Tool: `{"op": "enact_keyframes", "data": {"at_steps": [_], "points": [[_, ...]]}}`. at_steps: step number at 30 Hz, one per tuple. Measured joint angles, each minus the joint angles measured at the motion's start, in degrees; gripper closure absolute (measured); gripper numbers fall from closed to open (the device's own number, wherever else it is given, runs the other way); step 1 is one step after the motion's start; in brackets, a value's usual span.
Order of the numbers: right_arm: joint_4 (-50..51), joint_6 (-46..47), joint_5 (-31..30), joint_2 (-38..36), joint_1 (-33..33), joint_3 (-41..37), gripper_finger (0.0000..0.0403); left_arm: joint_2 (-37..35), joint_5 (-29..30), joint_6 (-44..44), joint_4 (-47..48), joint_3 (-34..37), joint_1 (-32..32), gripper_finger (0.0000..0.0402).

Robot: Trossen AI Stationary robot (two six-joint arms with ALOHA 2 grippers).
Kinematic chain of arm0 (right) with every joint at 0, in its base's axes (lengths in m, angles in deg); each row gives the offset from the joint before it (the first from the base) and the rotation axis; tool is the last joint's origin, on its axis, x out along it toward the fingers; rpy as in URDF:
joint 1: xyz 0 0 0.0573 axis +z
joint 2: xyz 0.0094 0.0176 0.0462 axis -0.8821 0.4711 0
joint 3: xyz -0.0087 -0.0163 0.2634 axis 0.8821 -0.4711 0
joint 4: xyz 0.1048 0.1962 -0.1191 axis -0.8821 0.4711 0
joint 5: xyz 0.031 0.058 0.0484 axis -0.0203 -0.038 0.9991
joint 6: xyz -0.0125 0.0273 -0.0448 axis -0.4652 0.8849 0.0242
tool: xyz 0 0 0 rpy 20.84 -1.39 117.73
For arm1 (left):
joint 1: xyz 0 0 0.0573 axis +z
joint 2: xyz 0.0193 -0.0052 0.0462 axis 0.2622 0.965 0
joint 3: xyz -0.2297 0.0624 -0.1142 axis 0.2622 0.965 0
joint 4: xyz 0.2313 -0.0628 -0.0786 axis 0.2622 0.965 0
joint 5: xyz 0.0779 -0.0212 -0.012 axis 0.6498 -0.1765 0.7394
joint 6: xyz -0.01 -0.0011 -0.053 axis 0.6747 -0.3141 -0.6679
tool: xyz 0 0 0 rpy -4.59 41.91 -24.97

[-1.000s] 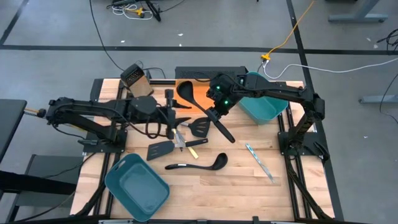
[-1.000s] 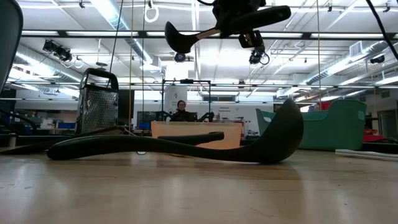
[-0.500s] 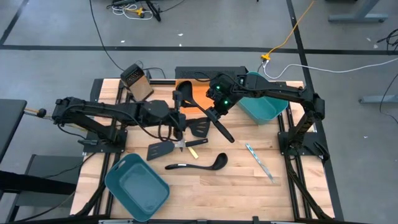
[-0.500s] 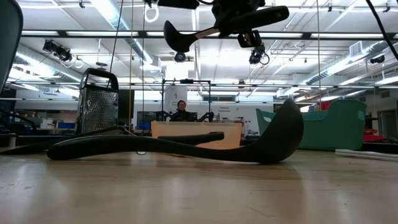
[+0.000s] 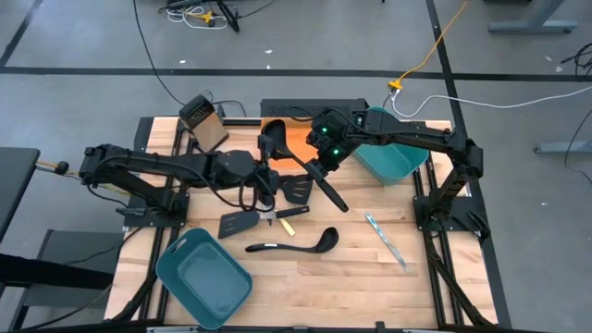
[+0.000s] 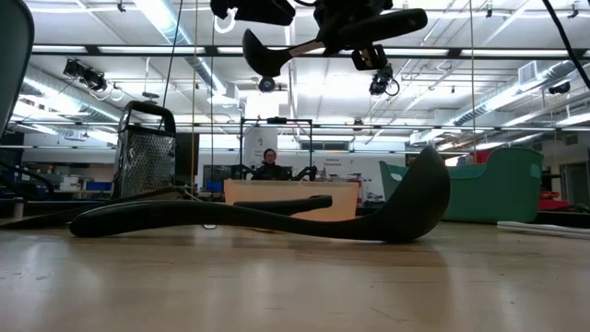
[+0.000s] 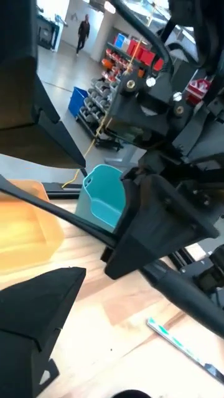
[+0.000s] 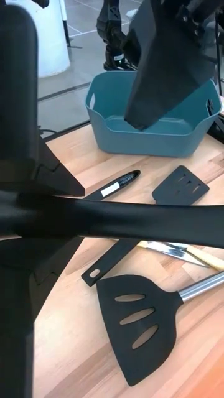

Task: Pick & Place Kitchen Items
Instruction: Put the right black ladle into the blue bin

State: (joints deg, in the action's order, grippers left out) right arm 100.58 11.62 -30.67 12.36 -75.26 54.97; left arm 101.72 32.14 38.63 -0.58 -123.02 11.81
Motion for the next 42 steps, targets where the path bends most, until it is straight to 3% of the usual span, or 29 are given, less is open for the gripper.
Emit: {"op": "enact_keyframes", "data": {"at_steps": [13,24,33,42], "points": [[-0.1,0.6,0.0,0.0,0.0,0.0,0.0312,0.1,1.1,3.6,0.2,0.0,1.2,0.0127],[0.0,1.2,2.9,0.0,0.1,0.0,0.0312,5.0,2.6,9.4,-0.3,-0.1,1.8,0.0127],[0.0,1.3,7.8,0.0,0.1,0.0,0.0312,5.0,2.3,10.9,-0.3,0.0,2.8,0.0127],[0.0,1.2,7.3,0.0,0.1,0.0,0.0312,5.0,-0.5,10.6,-0.3,0.0,2.8,0.0127]]}}
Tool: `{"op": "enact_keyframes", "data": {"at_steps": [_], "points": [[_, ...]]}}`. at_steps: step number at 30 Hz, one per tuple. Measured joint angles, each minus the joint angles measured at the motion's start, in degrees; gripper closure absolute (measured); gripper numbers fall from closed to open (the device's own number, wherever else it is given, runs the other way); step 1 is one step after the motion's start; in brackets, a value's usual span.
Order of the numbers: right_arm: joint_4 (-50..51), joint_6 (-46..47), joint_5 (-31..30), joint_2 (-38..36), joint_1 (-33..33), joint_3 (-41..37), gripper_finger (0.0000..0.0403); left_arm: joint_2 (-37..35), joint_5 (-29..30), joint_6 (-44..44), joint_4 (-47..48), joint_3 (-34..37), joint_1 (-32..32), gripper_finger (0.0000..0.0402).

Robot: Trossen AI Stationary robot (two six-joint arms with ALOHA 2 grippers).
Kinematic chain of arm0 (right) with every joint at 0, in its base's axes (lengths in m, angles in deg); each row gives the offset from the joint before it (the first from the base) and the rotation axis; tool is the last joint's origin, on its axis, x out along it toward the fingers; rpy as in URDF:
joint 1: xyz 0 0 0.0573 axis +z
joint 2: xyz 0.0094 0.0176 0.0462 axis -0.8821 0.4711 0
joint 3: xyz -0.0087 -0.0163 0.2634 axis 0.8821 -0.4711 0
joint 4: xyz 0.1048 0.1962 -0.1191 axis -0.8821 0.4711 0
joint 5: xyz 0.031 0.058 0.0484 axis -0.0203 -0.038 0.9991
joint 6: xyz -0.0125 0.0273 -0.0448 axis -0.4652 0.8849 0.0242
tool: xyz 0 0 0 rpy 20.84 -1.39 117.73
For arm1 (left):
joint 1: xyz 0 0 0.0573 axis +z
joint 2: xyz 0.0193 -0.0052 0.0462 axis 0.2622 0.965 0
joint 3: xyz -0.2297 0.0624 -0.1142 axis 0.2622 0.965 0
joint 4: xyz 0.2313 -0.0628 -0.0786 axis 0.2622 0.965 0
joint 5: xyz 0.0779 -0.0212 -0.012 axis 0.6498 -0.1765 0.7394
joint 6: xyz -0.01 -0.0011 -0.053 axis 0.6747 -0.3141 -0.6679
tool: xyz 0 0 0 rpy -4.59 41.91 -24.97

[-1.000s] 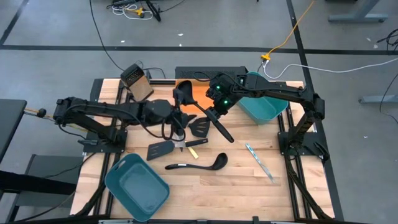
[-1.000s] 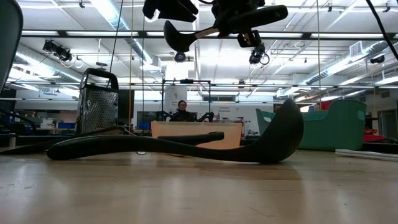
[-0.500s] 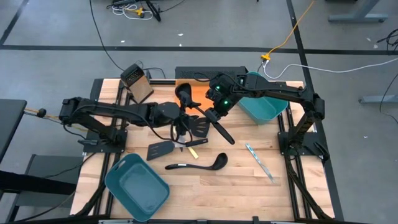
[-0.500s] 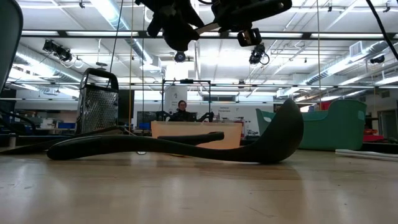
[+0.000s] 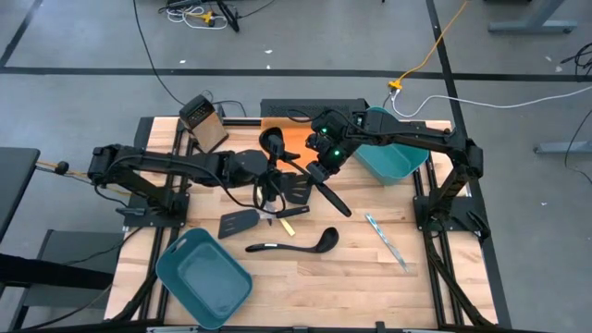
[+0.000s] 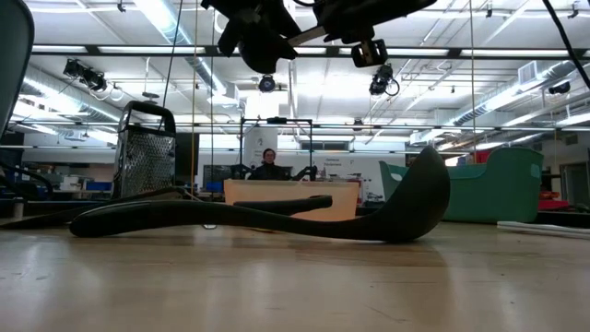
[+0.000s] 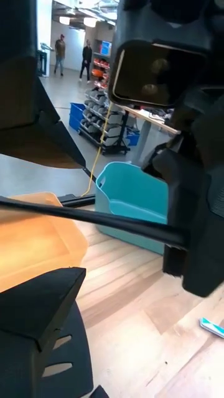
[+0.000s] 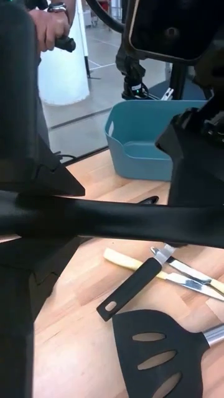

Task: Pick & Place Kitchen Items
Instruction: Put the right black ladle into the blue bin

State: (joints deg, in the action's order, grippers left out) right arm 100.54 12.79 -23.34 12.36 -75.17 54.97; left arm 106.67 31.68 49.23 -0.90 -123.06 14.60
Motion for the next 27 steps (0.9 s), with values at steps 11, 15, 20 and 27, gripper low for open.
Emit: {"op": "enact_keyframes", "data": {"at_steps": [11,15,20,27], "points": [[0.0,-0.7,-0.1,0.0,0.0,0.0,0.0312,0.0,-0.5,0.1,-1.0,0.0,-0.2,0.0148],[0.0,-0.8,-0.1,0.0,0.0,0.0,0.0312,0.0,-0.7,0.1,-4.3,0.0,-0.7,0.0179],[0.0,-0.8,-0.1,0.0,0.0,0.0,0.0312,0.0,-0.7,0.1,-5.0,0.0,-1.0,0.0207],[0.0,-1.0,0.0,0.0,0.0,0.0,0.0312,0.0,-0.7,0.1,-4.7,0.0,-1.2,0.0239]]}}
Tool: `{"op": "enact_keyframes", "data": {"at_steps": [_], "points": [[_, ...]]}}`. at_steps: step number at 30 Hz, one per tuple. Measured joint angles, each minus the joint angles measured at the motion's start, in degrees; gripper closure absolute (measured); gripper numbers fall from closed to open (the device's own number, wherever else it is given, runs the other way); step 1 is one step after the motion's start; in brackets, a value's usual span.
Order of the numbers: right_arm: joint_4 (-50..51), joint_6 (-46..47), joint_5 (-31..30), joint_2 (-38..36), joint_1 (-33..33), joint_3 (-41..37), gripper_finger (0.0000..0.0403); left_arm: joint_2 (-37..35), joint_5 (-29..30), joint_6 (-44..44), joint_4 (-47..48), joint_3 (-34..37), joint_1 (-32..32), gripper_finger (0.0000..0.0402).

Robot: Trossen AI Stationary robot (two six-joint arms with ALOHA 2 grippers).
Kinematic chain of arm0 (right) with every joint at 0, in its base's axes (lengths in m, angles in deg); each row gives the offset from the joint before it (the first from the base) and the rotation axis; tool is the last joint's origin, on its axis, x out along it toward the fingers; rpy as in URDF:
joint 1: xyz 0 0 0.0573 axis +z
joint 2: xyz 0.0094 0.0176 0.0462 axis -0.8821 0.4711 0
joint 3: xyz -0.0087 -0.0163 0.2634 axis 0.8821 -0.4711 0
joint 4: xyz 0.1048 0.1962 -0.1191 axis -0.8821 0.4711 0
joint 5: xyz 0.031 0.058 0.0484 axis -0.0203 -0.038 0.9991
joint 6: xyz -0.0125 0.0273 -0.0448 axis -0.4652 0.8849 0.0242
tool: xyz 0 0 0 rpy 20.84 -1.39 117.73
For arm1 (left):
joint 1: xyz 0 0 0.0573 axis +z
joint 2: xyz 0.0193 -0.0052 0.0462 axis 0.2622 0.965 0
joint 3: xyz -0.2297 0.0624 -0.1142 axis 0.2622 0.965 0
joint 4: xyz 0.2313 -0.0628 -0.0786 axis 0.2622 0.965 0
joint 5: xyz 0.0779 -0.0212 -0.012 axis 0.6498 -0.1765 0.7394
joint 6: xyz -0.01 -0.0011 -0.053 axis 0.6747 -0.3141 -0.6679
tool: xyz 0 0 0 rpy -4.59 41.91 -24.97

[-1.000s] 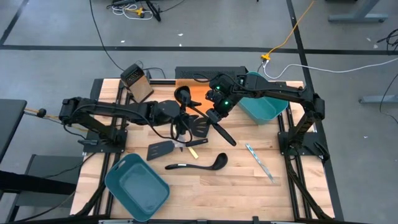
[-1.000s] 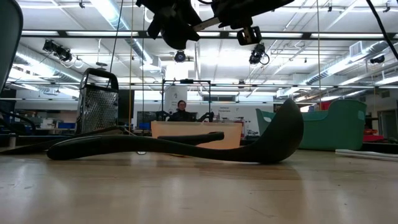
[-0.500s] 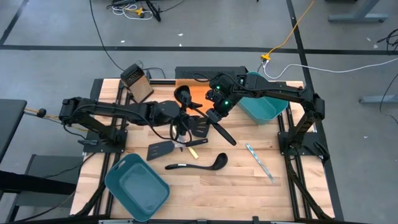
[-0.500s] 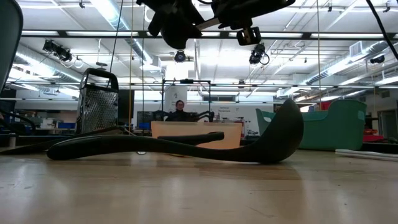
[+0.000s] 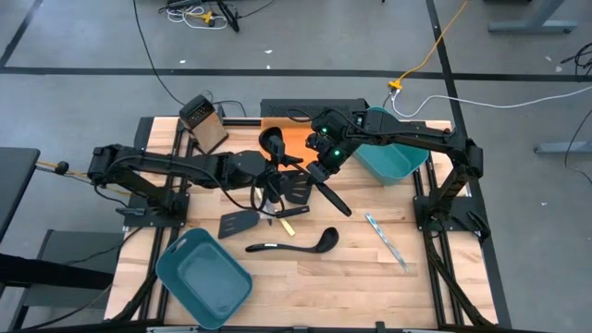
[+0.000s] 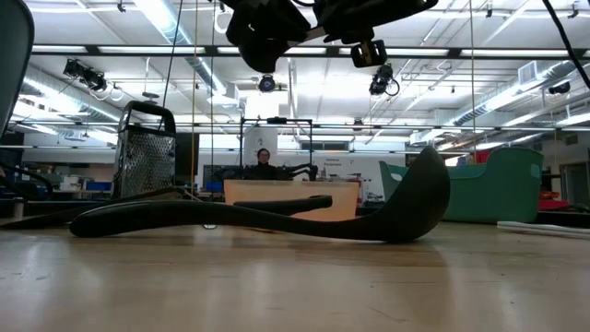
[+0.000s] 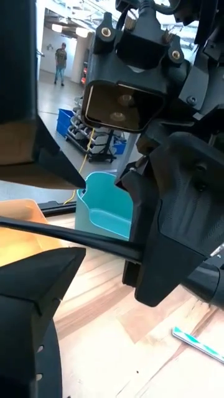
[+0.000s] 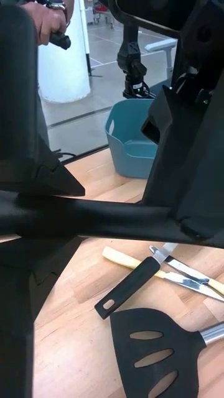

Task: Pick & Place Kitchen Items
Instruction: Put the right black ladle into the blue bin

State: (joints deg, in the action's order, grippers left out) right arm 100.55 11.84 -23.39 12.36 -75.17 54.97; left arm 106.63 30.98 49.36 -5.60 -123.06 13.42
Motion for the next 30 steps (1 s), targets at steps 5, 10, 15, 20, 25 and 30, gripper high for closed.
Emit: {"op": "enact_keyframes", "data": {"at_steps": [5,10,15,20,25,30], "points": [[0.0,0.0,0.0,0.0,0.0,0.0,0.0312,0.0,0.0,-0.1,1.6,0.0,0.0,0.0262],[0.0,0.1,0.1,0.0,0.0,0.0,0.0312,0.0,0.6,-0.1,1.7,0.0,0.0,0.0278],[0.0,0.1,0.1,0.0,0.0,0.0,0.0312,0.0,0.6,-0.1,1.8,0.0,0.0,0.0294],[0.0,0.1,0.1,0.0,0.0,0.0,0.0312,0.0,0.6,-0.1,1.8,0.0,0.0,0.0313],[0.0,0.1,0.0,0.0,0.0,0.0,0.0312,0.0,0.6,-0.1,1.9,0.0,0.0,0.0332],[0.0,0.1,0.1,0.0,0.0,0.0,0.0312,0.0,0.6,0.0,2.0,0.0,0.0,0.0346]]}}
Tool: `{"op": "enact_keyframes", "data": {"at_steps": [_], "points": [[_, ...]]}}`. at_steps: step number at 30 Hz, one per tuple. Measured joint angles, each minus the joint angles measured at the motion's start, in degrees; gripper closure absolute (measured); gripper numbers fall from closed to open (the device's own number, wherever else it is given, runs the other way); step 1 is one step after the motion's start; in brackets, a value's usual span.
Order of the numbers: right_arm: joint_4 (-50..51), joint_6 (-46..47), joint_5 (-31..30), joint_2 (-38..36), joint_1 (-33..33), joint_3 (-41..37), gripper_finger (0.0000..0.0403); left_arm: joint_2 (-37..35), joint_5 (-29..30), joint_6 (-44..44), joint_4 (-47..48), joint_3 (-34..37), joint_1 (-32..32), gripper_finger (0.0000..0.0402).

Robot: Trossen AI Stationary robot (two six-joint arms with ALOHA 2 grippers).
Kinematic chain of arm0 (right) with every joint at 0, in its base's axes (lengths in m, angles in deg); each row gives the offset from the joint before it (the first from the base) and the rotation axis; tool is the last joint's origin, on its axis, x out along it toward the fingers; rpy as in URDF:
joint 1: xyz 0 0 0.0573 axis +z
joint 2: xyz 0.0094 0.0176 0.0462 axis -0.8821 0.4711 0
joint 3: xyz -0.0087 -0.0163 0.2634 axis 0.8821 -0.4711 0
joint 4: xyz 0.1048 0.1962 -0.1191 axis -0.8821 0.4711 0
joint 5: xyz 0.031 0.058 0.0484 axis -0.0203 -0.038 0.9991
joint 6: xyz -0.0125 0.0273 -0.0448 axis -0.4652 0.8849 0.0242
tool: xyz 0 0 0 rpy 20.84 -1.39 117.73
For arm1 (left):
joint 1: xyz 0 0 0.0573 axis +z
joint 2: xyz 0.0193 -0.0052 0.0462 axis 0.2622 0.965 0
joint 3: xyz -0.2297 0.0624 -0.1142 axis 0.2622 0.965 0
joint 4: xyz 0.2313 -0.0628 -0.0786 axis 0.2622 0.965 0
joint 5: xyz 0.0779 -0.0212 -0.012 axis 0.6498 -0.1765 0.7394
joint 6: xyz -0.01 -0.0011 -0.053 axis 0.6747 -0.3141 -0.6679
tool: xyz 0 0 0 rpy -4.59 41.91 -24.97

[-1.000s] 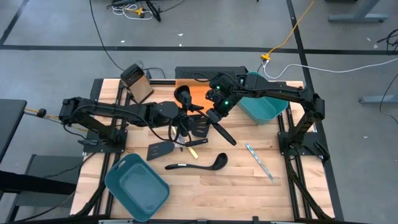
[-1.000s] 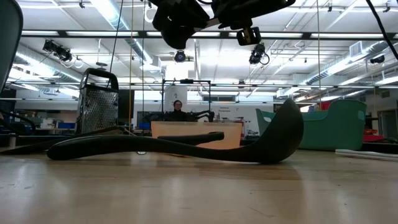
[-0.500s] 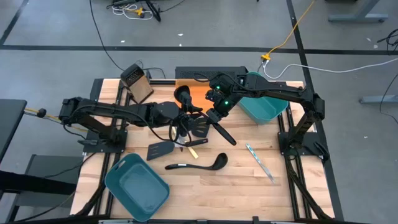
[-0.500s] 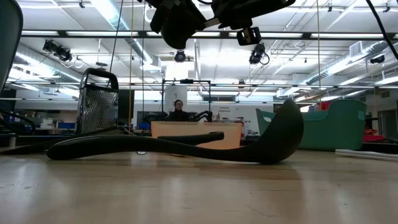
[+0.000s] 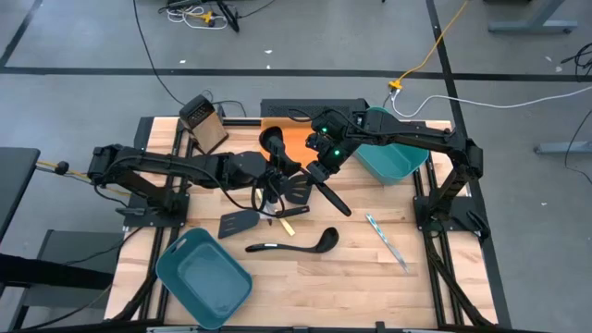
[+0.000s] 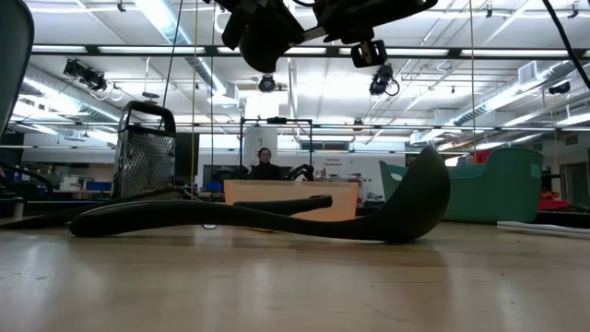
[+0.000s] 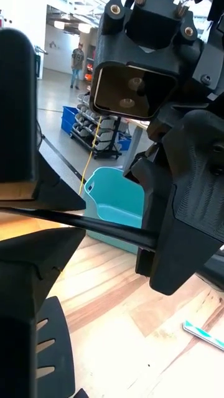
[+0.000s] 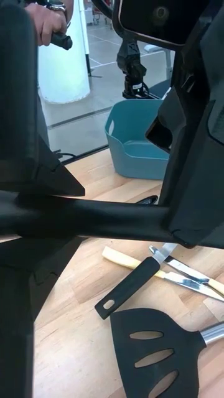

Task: Pick & Place Kitchen Items
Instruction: Put the right black ladle into the blue bin

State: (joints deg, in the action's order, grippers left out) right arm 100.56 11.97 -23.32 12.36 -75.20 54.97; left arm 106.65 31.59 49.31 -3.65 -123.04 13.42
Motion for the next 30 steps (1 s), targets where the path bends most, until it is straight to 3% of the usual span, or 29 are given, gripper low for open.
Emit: {"op": "enact_keyframes", "data": {"at_steps": [30], "points": [[0.1,0.5,0.5,0.0,0.0,0.0,0.0312,0.0,-0.1,0.2,0.9,0.0,0.0,0.0380]]}}
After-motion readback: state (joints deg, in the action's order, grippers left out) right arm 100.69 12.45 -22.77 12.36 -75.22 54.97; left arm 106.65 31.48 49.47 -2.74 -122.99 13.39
